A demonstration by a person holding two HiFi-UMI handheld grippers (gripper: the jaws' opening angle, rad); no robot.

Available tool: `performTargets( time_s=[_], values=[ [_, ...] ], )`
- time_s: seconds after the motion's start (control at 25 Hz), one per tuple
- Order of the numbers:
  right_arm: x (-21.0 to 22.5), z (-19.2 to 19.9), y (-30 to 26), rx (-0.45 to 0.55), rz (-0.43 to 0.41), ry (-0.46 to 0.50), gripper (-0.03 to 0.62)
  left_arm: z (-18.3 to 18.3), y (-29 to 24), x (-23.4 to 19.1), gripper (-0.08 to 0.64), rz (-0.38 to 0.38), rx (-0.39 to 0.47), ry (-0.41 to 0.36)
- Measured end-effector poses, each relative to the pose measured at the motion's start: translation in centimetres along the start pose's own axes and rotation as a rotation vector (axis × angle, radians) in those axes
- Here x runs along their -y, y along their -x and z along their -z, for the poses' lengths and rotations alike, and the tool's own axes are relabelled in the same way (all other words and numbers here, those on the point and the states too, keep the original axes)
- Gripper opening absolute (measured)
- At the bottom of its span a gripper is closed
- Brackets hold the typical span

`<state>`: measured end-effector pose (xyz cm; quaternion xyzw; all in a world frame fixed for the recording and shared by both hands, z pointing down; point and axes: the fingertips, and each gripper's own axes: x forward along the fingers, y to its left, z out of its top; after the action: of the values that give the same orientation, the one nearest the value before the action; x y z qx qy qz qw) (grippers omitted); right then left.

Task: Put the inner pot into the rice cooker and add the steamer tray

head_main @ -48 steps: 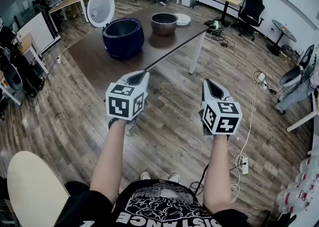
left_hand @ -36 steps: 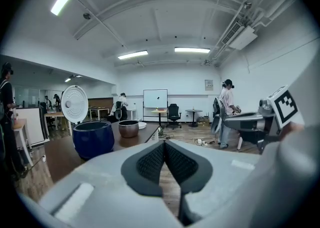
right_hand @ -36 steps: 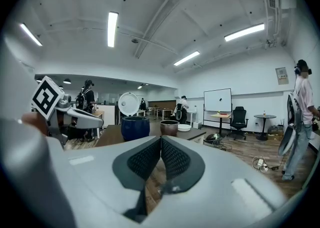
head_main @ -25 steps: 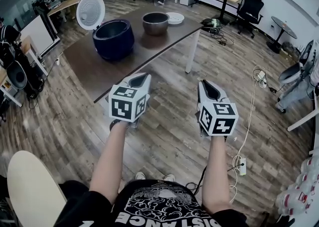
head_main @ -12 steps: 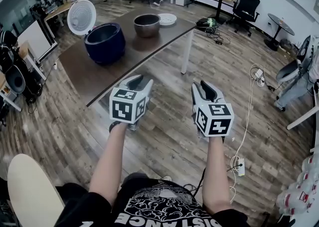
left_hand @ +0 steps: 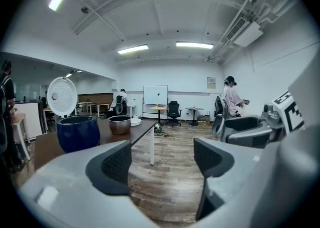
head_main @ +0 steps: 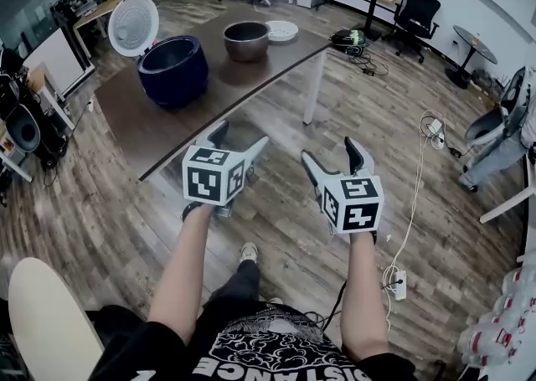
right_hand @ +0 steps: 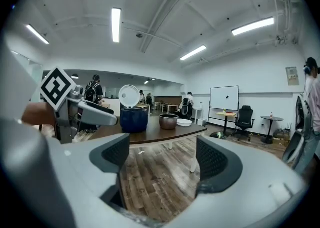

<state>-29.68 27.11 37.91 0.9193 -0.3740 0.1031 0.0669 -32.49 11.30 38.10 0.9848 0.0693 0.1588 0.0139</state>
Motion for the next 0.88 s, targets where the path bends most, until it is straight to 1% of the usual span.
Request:
performTargets(
  time_s=[0.04,0.12,0.24,0.36,0.48,0.64,0.88],
  values=[
    [0.2,0.0,-0.5,0.002,0.007,0.004,0.418,-0.1,-0.4,-0.3,0.401,0.008,0.003,0.010],
    [0.7,-0.3,-1.6,0.017,0.014,-0.012,0.437,-0.3,-1.5,-0.8,0.413,0.027,0.010,0.021],
    [1.3,-0.7,-3.8,0.037,0.007,-0.038,0.456,-0.9,-3.3,-2.3,0.414,0.035,0.031,0.010],
    [2.0,-1.1,-6.4,0.033,0.015,-0.026,0.503,-2.0,-5.2,-4.3,0.414,0.033,0.068,0.004],
    [2.9,-2.0,-9.3,0.032,0.029,-0.034,0.509,-3.1,-7.5,-6.8,0.414,0.023,0.069,-0.018],
    [3.6,-3.5,-13.5,0.021,0.044,-0.037,0.509,-4.3,-10.6,-10.3,0.416,0.035,0.053,-0.002],
    [4.1,-5.6,-19.5,0.012,0.055,-0.043,0.509,-6.3,-14.7,-14.7,0.416,0.061,0.046,0.000]
  ],
)
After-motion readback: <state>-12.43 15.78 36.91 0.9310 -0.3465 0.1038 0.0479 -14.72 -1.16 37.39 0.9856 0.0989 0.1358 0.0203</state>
